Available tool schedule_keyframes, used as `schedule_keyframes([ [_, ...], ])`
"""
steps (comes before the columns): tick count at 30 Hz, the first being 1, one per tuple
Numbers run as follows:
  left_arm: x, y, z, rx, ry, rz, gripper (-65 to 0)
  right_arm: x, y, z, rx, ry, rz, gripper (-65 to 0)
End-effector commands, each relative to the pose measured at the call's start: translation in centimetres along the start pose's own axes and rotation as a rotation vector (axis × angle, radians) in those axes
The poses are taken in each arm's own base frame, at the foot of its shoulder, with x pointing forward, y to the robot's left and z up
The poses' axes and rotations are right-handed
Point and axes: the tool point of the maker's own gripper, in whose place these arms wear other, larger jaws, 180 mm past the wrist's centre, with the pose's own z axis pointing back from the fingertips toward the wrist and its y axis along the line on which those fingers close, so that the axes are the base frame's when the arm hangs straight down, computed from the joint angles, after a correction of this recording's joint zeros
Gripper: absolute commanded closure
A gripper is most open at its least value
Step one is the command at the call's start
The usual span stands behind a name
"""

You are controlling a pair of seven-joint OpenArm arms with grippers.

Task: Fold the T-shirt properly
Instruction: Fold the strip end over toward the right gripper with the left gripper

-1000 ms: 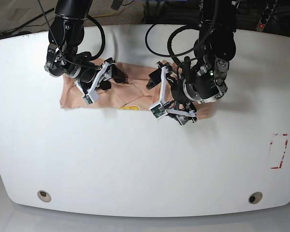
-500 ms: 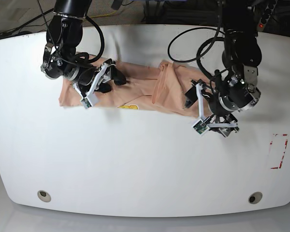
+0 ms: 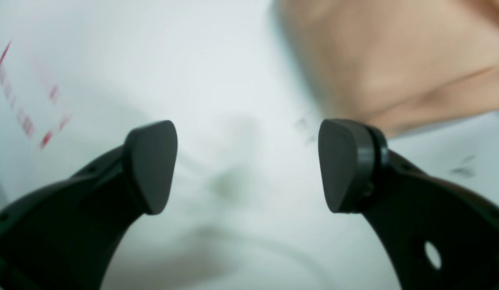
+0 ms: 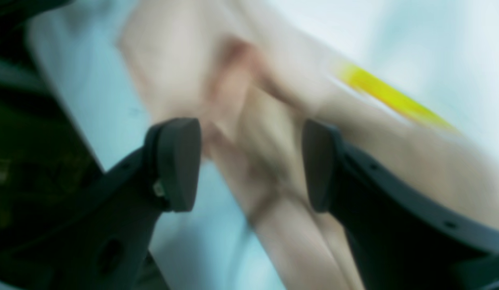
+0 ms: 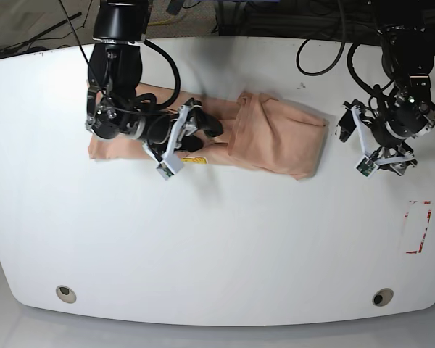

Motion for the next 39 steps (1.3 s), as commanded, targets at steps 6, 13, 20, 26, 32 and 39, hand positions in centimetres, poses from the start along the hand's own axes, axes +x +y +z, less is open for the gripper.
schedule_keyframes([
  [6, -1.5, 3.2, 1.9, 0.085, 0.01, 0.022, -51.1, 3.3, 0.5, -4.0, 0.052, -0.036, -0.015, -37.9],
  [13, -2.6, 3.9, 2.4, 0.107, 0.025, 0.051, -51.1, 3.1, 2.5, -7.1, 0.133, 0.0, 0.002, -37.6],
  [20, -2.7, 3.7, 2.4, 0.105, 0.025, 0.054, -51.1, 3.2, 4.1, -8.3, 0.181, -0.02, 0.009, -18.2],
  [26, -2.6, 3.6, 2.3, 0.101, 0.024, 0.053, -51.1, 5.0, 4.7, -7.0, 0.162, -0.053, 0.087, 0.0],
  [32, -2.4, 3.1, 2.0, 0.085, 0.024, 0.044, -51.1, 6.5, 4.3, -5.6, 0.126, -0.034, 0.165, 0.0],
  [39, -2.0, 2.0, 1.6, 0.056, 0.023, 0.018, -51.1, 5.1, 1.1, -4.8, 0.073, 0.018, 0.138, 0.0],
])
